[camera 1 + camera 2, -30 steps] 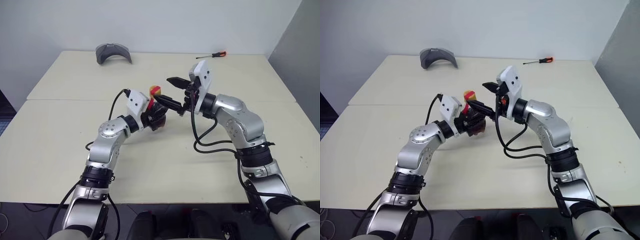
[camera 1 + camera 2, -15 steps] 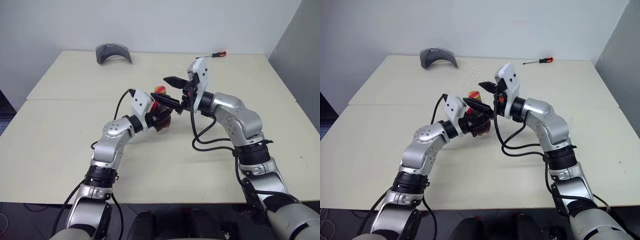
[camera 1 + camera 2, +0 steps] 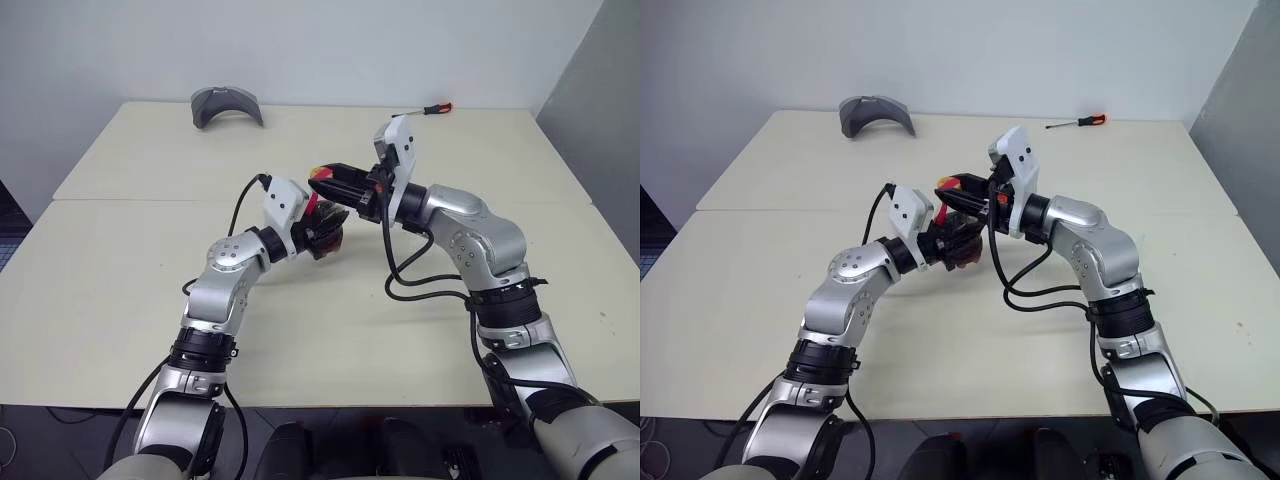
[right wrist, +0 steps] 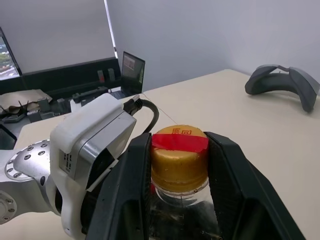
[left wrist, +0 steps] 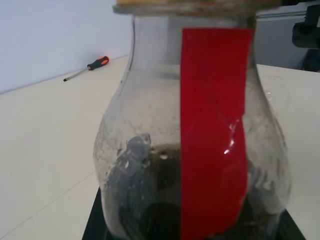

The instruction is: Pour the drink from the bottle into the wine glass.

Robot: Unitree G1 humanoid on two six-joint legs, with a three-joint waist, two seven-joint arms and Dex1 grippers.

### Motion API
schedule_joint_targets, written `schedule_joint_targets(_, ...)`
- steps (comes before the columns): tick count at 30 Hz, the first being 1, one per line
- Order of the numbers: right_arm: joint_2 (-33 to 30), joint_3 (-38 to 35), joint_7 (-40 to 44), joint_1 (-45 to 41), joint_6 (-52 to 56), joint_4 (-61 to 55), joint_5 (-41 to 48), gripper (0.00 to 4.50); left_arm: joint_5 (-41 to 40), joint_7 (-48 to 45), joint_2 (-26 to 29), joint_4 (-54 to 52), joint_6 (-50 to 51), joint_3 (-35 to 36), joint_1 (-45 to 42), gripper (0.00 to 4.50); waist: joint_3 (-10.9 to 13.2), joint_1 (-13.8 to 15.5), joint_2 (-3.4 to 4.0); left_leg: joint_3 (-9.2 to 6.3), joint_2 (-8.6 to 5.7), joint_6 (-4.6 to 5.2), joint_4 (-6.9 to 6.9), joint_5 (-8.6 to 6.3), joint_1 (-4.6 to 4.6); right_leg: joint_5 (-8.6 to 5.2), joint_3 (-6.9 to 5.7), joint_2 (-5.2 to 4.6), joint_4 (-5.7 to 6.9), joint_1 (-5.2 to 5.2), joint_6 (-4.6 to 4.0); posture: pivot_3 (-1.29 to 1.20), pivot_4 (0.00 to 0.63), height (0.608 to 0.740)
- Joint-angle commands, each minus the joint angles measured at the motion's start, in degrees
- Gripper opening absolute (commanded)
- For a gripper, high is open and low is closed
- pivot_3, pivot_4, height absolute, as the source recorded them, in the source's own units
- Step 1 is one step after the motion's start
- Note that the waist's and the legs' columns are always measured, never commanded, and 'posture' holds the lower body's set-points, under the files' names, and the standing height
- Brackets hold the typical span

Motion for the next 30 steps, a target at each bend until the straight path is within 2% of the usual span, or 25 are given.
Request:
schedule_joint_targets(1,-0.36,-2.73,5.55,-3.18,1.55,-3.02,5.87,1.24,-3.41,-2.41,1.21,-8.77,2.64,-0.28,1.73,1.42,0.01,-0.06,0.01,0.00,0.00,0.00,0.00,0.00,0.00,0.00,0.00,0.00,0.00,0.00,0.00,0.00,0.150,0.740)
schedule_joint_targets(5,-1.55,-2.70,12.23,-4.81,3.23,-2.70,9.24,1.24,-7.10,-3.81,3.59,-17.38,7.18,0.02,4.81,1.42,0.03,-0.13,0.05,-0.02,0.01,0.09,-0.01,-0.05,-0.01,0.00,0.00,0.00,0.01,-0.01,0.00,0.00,0.150,0.740)
schedule_joint_targets(12,-2.98,1.48,22.84,-6.13,3.55,-4.76,10.57,1.24,-16.48,-4.36,7.23,-29.15,18.63,1.24,6.74,1.42,0.04,-0.14,0.07,-0.04,0.01,0.21,-0.01,-0.12,-0.01,0.00,-0.01,0.00,-0.02,0.00,0.00,0.00,0.150,0.740)
schedule_joint_targets(17,-2.43,2.86,26.51,-6.92,6.21,-6.29,12.43,1.24,-21.76,-4.43,9.34,-35.00,23.72,1.75,7.82,1.42,0.06,-0.14,0.09,-0.06,0.01,0.20,-0.01,-0.12,0.00,0.00,-0.02,0.00,-0.01,0.00,0.00,0.00,0.150,0.740)
schedule_joint_targets(21,-1.62,1.95,26.18,-7.85,6.59,-4.18,11.73,1.24,-21.81,-3.48,9.74,-35.32,24.07,1.62,7.72,1.42,0.06,-0.12,0.09,-0.07,0.01,0.20,-0.01,-0.12,0.01,0.00,-0.02,0.00,-0.01,0.01,0.00,0.00,0.150,0.740)
schedule_joint_targets(26,-2.38,-1.22,21.85,-6.17,7.13,-4.29,10.66,2.93,-21.34,-0.65,8.95,-33.96,24.21,2.60,7.20,1.42,0.07,-0.12,0.10,-0.06,0.01,0.20,-0.01,-0.11,0.00,0.00,-0.02,0.00,-0.01,0.01,0.00,0.00,0.150,0.740)
schedule_joint_targets(30,-4.18,-4.39,16.56,-3.44,10.56,-8.41,12.47,4.34,-19.26,-1.14,11.36,-31.21,22.31,3.85,11.30,1.42,0.07,-0.12,0.11,-0.06,0.01,0.10,-0.01,-0.05,0.00,0.00,-0.01,-0.01,-0.01,0.01,0.00,0.00,0.150,0.740)
